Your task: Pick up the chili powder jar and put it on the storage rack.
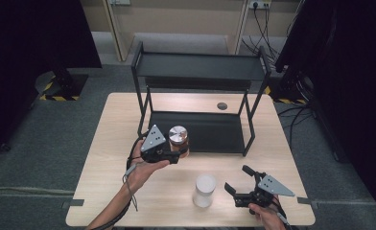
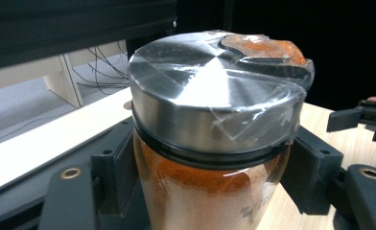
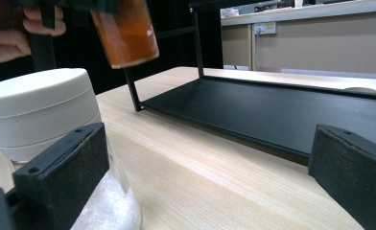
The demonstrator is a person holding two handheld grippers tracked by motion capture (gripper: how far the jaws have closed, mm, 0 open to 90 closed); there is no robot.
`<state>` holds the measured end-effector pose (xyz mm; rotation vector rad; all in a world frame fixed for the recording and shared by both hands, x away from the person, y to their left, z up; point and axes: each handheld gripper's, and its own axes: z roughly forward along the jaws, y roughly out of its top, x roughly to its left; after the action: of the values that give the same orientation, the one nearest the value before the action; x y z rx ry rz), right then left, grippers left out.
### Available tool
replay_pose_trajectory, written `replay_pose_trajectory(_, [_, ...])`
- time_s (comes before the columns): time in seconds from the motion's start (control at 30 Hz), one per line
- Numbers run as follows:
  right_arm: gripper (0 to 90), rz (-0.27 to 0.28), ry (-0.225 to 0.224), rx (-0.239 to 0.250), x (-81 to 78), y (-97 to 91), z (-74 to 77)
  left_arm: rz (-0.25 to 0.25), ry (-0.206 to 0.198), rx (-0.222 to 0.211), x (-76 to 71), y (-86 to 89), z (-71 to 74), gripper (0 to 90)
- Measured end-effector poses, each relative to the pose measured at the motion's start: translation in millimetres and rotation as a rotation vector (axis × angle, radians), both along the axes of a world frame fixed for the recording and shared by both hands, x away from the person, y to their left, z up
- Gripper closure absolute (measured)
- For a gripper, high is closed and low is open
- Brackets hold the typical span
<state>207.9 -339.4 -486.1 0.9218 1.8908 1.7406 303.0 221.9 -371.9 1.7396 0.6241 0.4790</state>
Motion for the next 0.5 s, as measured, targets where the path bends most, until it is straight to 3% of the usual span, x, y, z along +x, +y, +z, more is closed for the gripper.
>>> replay_pose_trajectory(0.17, [0.6, 0.003, 0.002, -0.001, 0.2, 0.5, 0.0, -0.008, 0.004, 0.022, 3.0, -0.2, 17.2, 30.3])
replay_pose_trajectory(0.5, [0.6, 0.001, 0.002, 0.001, -0.1, 0.0, 0.2, -0.017, 0.024, 0.022, 11.9, 6.2, 51.9, 30.3])
